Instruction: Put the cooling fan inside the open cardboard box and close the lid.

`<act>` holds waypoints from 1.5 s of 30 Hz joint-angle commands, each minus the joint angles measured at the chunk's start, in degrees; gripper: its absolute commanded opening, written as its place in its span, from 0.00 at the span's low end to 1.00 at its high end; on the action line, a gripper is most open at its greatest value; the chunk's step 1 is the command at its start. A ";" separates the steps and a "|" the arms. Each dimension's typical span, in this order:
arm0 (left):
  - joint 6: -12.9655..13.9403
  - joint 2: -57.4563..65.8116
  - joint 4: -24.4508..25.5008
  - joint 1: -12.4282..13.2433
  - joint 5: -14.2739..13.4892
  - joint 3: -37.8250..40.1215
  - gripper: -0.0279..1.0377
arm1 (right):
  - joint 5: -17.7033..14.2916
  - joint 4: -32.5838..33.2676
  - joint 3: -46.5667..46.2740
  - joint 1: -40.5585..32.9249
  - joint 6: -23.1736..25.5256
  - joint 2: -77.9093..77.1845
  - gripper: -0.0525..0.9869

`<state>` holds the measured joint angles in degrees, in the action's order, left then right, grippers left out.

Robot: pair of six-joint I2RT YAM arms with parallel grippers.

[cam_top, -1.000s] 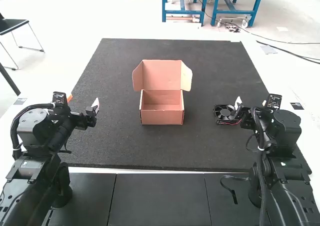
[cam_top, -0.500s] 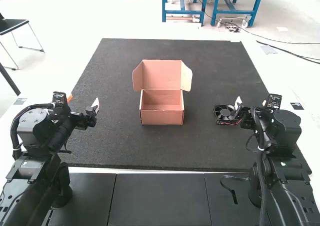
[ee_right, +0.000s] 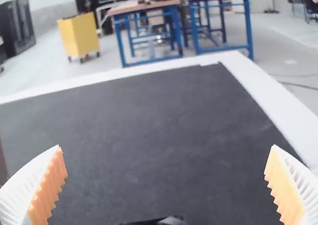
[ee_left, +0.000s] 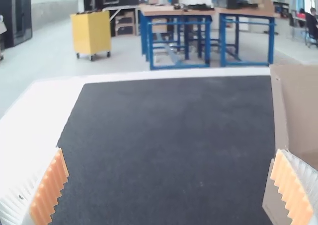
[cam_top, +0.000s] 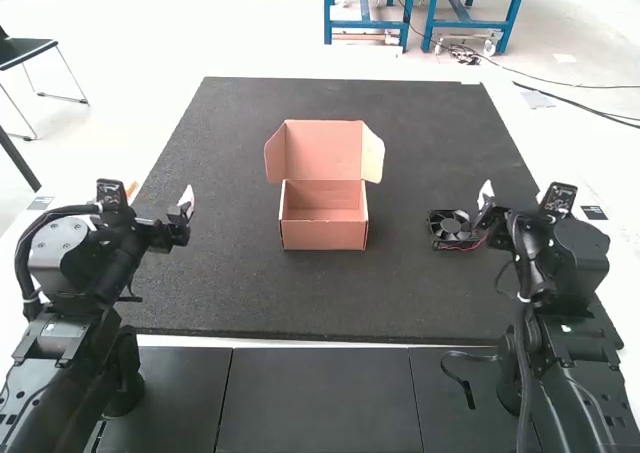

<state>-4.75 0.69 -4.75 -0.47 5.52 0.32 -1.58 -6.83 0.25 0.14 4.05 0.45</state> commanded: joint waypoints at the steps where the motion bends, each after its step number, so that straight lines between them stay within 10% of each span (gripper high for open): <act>1: -0.87 -0.69 -2.80 1.17 -2.00 -0.32 0.93 | -0.44 -1.96 -0.43 0.91 0.69 -0.45 0.93; 19: -1.49 25.94 -5.35 1.96 -1.92 19.02 0.93 | 0.27 -6.44 19.00 1.00 1.31 29.35 0.93; 32: -0.61 54.86 8.88 2.93 0.55 40.20 0.93 | 0.44 17.11 45.36 0.82 5.09 52.73 0.93; 38: -0.70 64.44 13.81 2.49 8.19 47.67 0.93 | -2.28 18.96 46.33 0.91 -3.26 59.14 0.92; 45: -1.13 69.10 11.43 -3.31 8.10 48.46 0.93 | -6.33 25.46 47.56 1.18 -11.26 71.01 0.93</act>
<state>-5.85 69.25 7.42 -1.69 11.81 47.13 -4.93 17.63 46.00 0.54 -1.19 67.99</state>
